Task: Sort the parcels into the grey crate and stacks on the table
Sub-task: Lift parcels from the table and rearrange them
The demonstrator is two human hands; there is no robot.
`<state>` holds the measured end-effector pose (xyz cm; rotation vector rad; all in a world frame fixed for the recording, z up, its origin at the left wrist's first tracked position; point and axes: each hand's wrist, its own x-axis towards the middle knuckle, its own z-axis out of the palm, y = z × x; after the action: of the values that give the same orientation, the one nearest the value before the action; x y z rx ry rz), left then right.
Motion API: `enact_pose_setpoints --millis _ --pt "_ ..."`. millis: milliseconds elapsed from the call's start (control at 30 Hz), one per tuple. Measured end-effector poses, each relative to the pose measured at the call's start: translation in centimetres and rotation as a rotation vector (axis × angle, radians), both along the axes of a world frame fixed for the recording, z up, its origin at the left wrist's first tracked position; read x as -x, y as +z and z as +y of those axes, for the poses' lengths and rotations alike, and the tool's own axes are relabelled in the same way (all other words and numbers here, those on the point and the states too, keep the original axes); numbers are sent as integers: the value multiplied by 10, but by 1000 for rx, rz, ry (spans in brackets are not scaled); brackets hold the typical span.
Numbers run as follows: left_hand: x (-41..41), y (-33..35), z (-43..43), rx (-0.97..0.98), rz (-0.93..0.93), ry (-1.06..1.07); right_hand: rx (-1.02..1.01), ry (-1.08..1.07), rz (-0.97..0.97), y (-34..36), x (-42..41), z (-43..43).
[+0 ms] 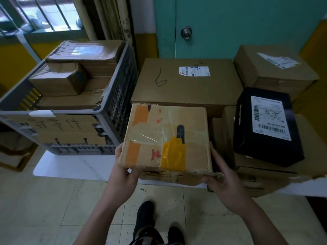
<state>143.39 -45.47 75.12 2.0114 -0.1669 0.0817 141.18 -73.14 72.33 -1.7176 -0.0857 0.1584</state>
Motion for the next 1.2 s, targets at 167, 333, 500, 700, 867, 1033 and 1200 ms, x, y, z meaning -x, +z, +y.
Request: enact_pose_setpoints --millis 167,333,500,700,867,1033,1200 --pt "-3 -2 1 17 20 26 -24 5 14 -2 1 3" --pt "3 -22 2 117 256 84 -3 -59 17 -7 2 9" --pt "6 -37 -5 122 304 252 46 -147 13 -13 8 27" --pt "11 -22 3 299 234 265 -52 -258 4 1 9 30" --pt "14 -6 5 315 176 247 -62 -340 23 9 14 33" --pt "18 -5 0 261 215 281 -52 -395 33 15 17 39" --pt "19 -4 1 238 292 294 -10 -426 66 19 16 47"
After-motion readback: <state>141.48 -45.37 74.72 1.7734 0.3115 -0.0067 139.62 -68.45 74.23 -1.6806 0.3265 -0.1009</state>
